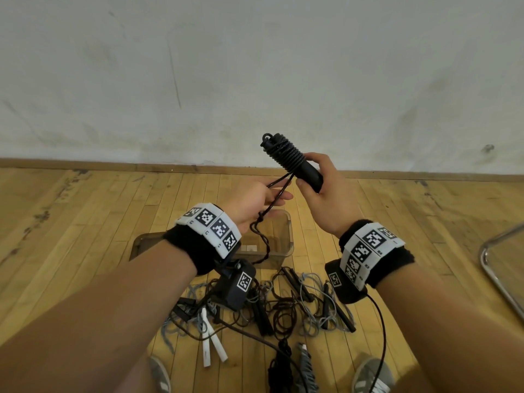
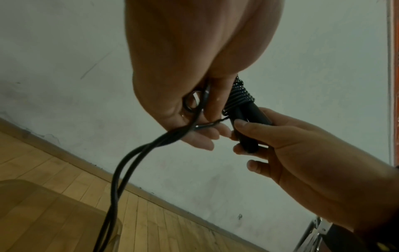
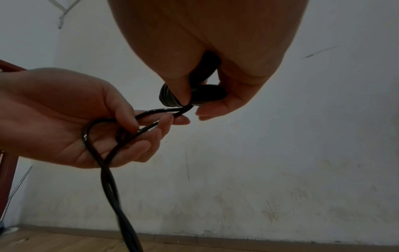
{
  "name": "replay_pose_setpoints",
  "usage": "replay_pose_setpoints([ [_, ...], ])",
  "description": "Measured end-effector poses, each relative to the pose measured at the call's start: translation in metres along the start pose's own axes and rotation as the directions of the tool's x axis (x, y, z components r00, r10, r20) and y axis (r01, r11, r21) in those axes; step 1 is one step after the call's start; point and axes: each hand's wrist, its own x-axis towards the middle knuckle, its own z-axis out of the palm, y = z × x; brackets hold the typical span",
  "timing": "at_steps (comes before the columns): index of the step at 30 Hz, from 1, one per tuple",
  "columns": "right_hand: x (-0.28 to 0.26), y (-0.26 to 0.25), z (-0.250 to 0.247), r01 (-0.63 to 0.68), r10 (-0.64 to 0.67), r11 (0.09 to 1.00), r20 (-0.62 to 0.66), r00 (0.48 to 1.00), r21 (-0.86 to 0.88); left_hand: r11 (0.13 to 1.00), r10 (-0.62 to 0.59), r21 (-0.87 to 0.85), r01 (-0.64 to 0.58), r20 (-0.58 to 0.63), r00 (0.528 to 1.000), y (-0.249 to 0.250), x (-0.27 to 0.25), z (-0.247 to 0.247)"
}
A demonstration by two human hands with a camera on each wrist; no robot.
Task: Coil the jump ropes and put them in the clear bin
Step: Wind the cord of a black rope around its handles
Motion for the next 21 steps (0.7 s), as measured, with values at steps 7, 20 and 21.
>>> replay_pose_setpoints([
  [7,0.0,-0.002,-0.004,-0.005,0.005,1.0,-0.022,1.0,-0.016,0.999,0.029,-0.024,-0.026,0.127,0.991,0.001,-0.004,-0.005],
  [20,-0.005,-0.008,0.011,0.029,-0.03,1.0,0.146,0.989,0.004,0.967,0.188,0.179,-0.18,-0.032,0.982,0.002,-0.005,0.0],
  [21,-0.006,-0.011,0.01,0.027,-0.028,1.0,0.155,0.988,0.009,0.963,0.207,0.19,-0.194,-0.053,0.977,0.001,-0.004,-0.001],
])
